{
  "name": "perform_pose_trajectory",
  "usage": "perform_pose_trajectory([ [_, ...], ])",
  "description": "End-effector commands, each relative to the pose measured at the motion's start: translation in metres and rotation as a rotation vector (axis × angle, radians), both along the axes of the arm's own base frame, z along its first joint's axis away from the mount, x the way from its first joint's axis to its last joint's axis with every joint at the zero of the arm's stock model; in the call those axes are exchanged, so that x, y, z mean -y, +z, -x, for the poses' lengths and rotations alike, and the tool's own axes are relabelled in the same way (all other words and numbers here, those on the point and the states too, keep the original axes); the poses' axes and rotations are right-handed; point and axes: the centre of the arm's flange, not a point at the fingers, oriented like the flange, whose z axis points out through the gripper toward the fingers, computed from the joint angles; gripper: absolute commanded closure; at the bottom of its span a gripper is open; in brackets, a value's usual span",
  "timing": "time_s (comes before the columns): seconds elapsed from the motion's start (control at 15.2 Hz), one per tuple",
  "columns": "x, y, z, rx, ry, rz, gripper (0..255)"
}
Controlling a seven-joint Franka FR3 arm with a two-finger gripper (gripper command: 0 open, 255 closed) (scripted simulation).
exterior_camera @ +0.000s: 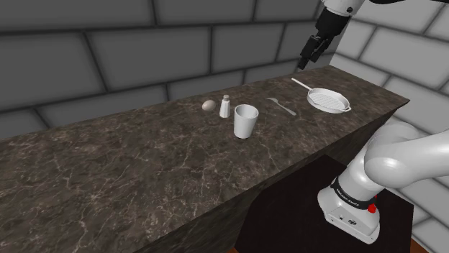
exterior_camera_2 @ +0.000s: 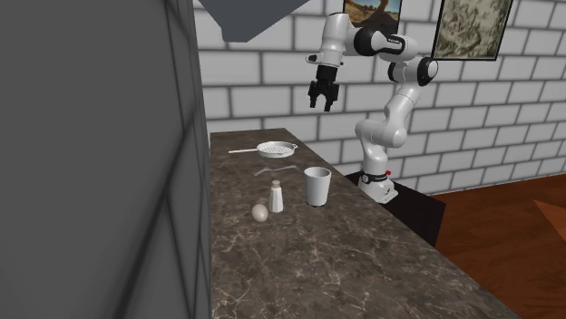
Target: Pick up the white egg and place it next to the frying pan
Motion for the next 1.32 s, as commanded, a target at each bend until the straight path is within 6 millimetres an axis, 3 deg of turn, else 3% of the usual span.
perform_pose_trajectory([
  [0.0,0.0,0.0,0.0,0.0,0.0,0.0,0],
  [0.59,0.012,-0.068,-0.1,-0.016,0.211,-0.043,0],
  [1.25,-0.003,-0.145,-0.209,-0.034,0.445,-0.09,0],
])
